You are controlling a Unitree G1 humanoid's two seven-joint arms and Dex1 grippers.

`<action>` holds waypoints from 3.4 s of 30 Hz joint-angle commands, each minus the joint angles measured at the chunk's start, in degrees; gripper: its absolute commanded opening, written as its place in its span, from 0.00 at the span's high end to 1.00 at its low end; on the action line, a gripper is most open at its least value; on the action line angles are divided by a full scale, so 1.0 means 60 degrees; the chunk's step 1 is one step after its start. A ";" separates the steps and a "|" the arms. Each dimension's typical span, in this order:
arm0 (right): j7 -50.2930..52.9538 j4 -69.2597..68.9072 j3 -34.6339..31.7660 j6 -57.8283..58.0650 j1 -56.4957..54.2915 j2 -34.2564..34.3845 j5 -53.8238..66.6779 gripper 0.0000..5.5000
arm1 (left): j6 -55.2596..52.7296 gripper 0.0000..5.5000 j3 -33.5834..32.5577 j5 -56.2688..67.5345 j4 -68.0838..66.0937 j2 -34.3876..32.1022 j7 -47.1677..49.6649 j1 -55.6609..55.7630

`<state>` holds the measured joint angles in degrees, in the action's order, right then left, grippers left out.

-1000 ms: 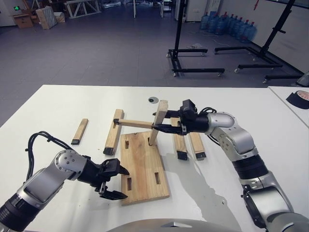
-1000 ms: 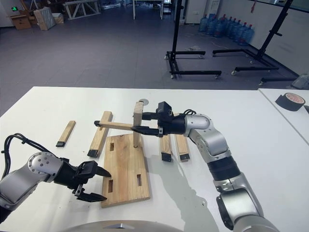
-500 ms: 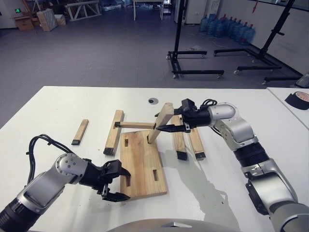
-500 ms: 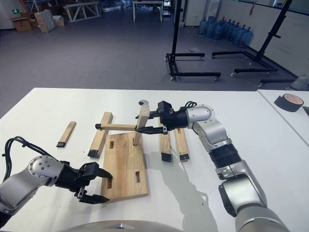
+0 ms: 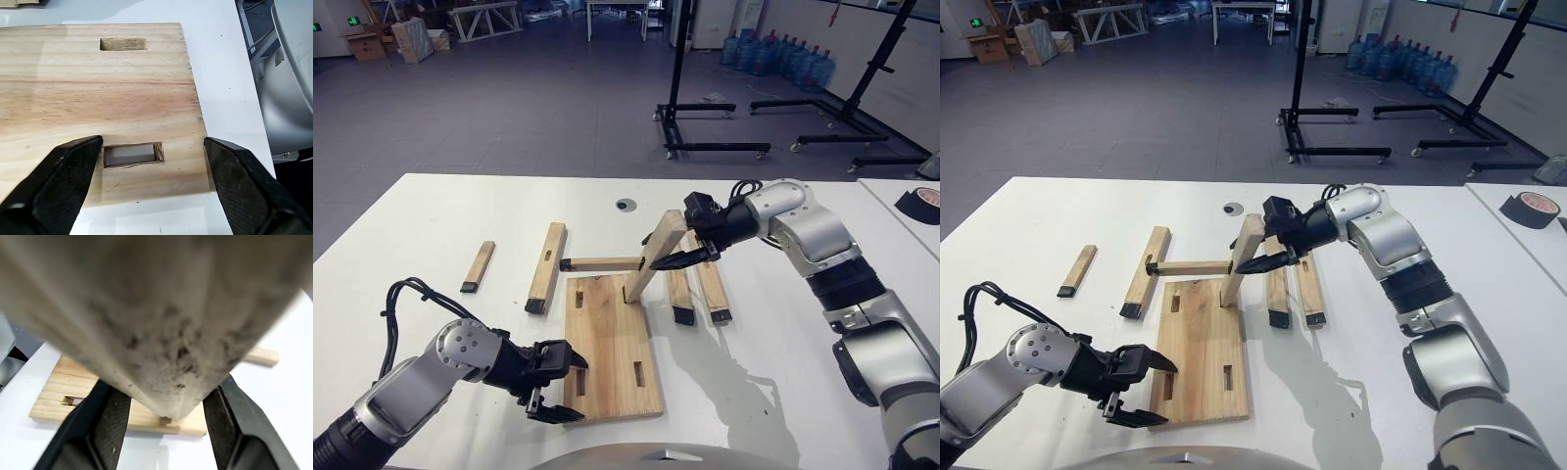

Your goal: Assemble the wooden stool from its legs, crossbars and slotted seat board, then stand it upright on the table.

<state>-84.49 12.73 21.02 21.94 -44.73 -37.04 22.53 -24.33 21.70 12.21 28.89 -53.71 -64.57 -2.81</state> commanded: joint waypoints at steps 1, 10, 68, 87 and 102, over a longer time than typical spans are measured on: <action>-0.0729 0.0160 0.0583 0.2016 0.0361 -0.0375 -0.0015 0.63 | -0.0353 0.31 0.0297 -0.0799 -0.0300 -0.0358 0.0361 -0.0398; -0.0458 0.0489 0.1208 0.2297 0.0101 -0.0397 -0.0788 0.63 | -0.0253 0.31 0.0730 -0.1202 -0.0449 -0.0091 0.0940 -0.0595; 0.2661 -0.2206 0.0251 0.1902 0.2265 -0.0270 -0.0844 0.35 | -0.1003 0.31 0.1583 -0.1242 -0.1158 0.0466 0.1450 -0.0786; 0.3719 -0.2808 -0.6026 0.3019 0.1714 -0.0133 0.4584 0.28 | -0.1416 0.31 0.1450 -0.0726 -0.0625 0.0262 0.1360 -0.0406; 0.6633 -0.4681 -0.1848 0.3139 0.3628 0.2004 0.2968 0.28 | 0.0133 0.31 0.1714 -0.1229 -0.2279 0.0340 0.1266 -0.0359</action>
<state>-45.23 -17.53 5.78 35.62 -30.01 -24.70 41.92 -20.74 27.36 12.85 24.79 -49.92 -58.60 -0.32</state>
